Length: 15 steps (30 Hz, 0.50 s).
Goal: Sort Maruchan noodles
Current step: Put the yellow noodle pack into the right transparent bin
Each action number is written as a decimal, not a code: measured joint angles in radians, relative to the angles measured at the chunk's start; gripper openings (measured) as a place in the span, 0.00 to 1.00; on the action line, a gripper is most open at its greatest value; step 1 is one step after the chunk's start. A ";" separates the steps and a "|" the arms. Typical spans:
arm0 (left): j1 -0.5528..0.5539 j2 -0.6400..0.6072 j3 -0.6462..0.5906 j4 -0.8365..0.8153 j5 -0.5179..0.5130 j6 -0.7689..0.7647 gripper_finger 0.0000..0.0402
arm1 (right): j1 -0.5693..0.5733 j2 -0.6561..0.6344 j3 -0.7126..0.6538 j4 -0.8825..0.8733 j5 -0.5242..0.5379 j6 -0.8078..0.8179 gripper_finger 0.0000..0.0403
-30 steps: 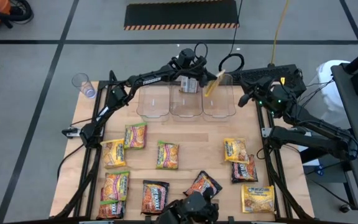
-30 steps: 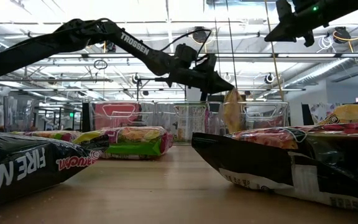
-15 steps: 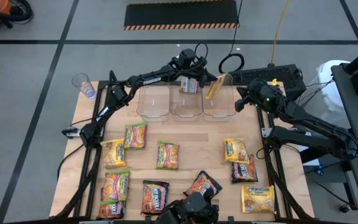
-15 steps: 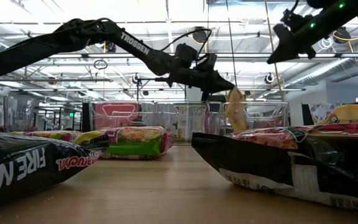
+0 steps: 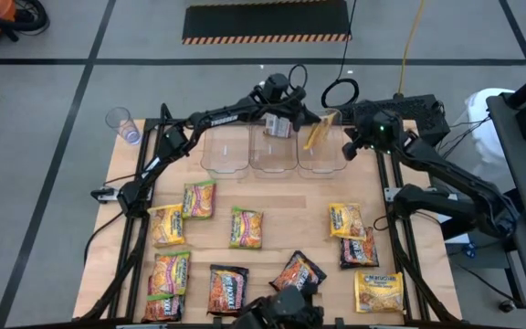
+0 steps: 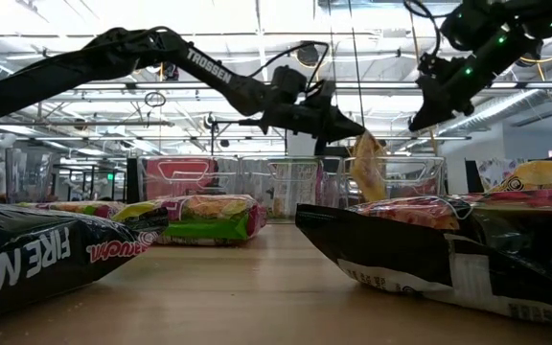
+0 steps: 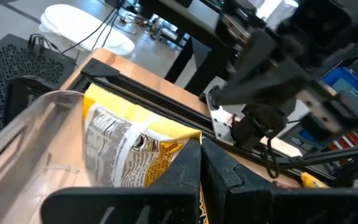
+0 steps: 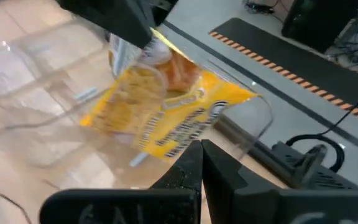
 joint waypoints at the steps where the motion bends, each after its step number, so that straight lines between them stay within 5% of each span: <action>1: -0.002 0.000 0.000 0.000 0.001 0.001 0.00 | -0.017 0.007 0.000 0.007 -0.011 -0.024 0.00; 8: -0.011 0.000 0.000 0.000 0.003 0.004 0.00 | -0.101 0.038 0.000 0.099 -0.197 -0.194 0.00; 15: -0.022 0.000 0.000 0.000 0.003 0.003 0.00 | -0.123 0.067 0.000 0.122 -0.210 -0.273 0.00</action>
